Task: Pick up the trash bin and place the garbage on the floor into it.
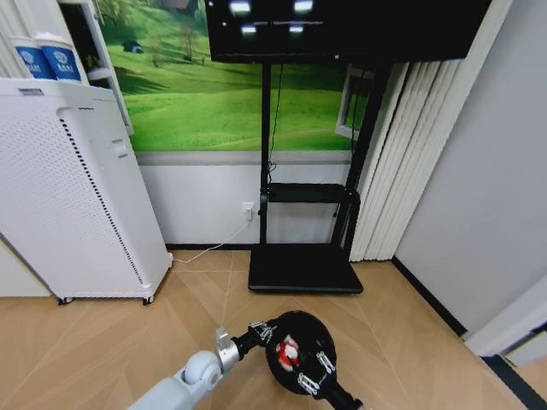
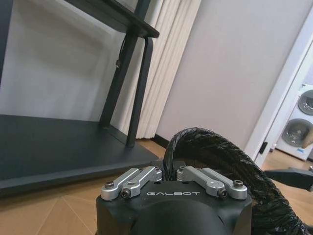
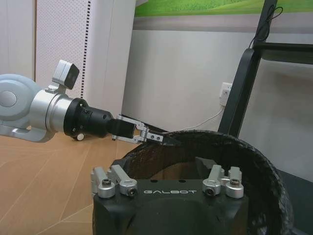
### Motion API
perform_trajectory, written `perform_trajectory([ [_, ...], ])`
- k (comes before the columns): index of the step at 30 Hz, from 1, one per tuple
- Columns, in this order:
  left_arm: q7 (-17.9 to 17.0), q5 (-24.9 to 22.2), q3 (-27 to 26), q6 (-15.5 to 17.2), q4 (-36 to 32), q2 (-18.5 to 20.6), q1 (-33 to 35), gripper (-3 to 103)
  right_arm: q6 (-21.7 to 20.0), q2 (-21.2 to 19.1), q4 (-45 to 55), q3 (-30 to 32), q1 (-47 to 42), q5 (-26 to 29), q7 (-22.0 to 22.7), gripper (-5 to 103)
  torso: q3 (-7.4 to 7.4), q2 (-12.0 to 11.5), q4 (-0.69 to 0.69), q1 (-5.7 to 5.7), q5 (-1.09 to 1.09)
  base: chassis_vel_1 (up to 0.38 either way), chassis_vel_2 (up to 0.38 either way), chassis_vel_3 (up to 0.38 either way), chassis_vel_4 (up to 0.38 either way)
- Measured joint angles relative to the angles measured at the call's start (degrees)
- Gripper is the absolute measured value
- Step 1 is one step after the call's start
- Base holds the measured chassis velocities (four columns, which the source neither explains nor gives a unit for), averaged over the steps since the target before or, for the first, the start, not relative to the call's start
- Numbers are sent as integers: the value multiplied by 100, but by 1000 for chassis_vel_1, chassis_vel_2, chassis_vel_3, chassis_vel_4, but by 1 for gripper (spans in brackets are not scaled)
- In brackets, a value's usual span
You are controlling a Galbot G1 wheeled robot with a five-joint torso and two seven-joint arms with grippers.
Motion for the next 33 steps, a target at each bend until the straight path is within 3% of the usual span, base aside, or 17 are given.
perform_trajectory([
  [4,-324,-108,-304,15,-101,-63,50,7,6,109,88,139,-65,118,207,91,0,0,-1,0,0,0,0,0,0],
  [6,-924,-209,-640,63,-298,-106,164,7,-120,227,283,332,-137,230,554,99,1,0,-1,0,-2,0,0,0,0],
  [7,-924,-209,-640,63,-298,-106,164,7,-120,227,283,332,-137,230,554,99,1,0,-1,0,-2,0,0,0,0],
  [8,-1426,-451,-897,107,-585,-95,268,7,-321,302,455,513,-179,434,862,100,0,0,-2,0,-2,0,0,0,0],
  [9,-1426,-451,-897,107,-585,-95,268,7,-321,302,455,513,-179,434,862,100,0,0,-2,0,-2,0,0,0,0],
  [11,-2473,-1081,-1378,393,-1359,57,515,7,-523,343,565,842,-105,813,1354,100,-1,0,-2,0,-1,0,0,0,0],
  [12,-2473,-1081,-1378,393,-1359,57,515,7,-523,343,565,842,-105,813,1354,100,-1,0,-2,0,-1,0,0,0,0],
  [13,-3050,-1357,-1764,576,-1777,185,732,7,-561,340,541,989,54,1007,1763,100,0,0,0,0,1,0,0,0,0],
  [16,-3398,-1462,-2031,675,-1972,258,877,7,-620,325,526,1033,133,1174,1987,100,0,0,-2,0,-1,0,0,0,0],
  [19,-3967,-1725,-2811,854,-2376,389,1331,7,-756,275,475,1115,320,1464,2322,100,0,0,0,0,-1,0,0,0,0],
  [22,-4080,-1790,-3404,947,-2583,463,1741,7,-824,247,411,1177,436,1592,2417,100,0,0,0,0,-1,0,0,0,0],
  [23,-3897,-1725,-4253,1130,-2769,501,2452,7,-894,235,294,1270,564,1759,2489,100,-1,0,0,0,-1,0,0,0,0],
  [26,-3668,-1707,-4771,1258,-2844,470,2888,7,-921,232,210,1335,646,1858,2504,100,0,0,2,0,-4,0,0,0,0],
  [27,-3265,-1689,-5608,1374,-2957,360,3483,7,-928,249,95,1478,702,1978,2506,100,-1,0,3,0,0,0,0,0,0],
  [29,-3041,-1778,-6434,1536,-3201,160,4232,7,-885,380,1,1826,620,2105,2494,100,-1,0,-4,0,-5,0,0,0,0],
  [30,-3041,-1778,-6434,1536,-3201,160,4232,7,-885,380,1,1826,620,2105,2494,100,-1,0,-4,0,-5,0,0,0,0],
  [33,-2713,-1938,-7404,1629,-3651,-343,5362,7,-879,412,-130,2002,728,2266,2491,100,-1,0,-2,0,1,0,0,0,0],
])
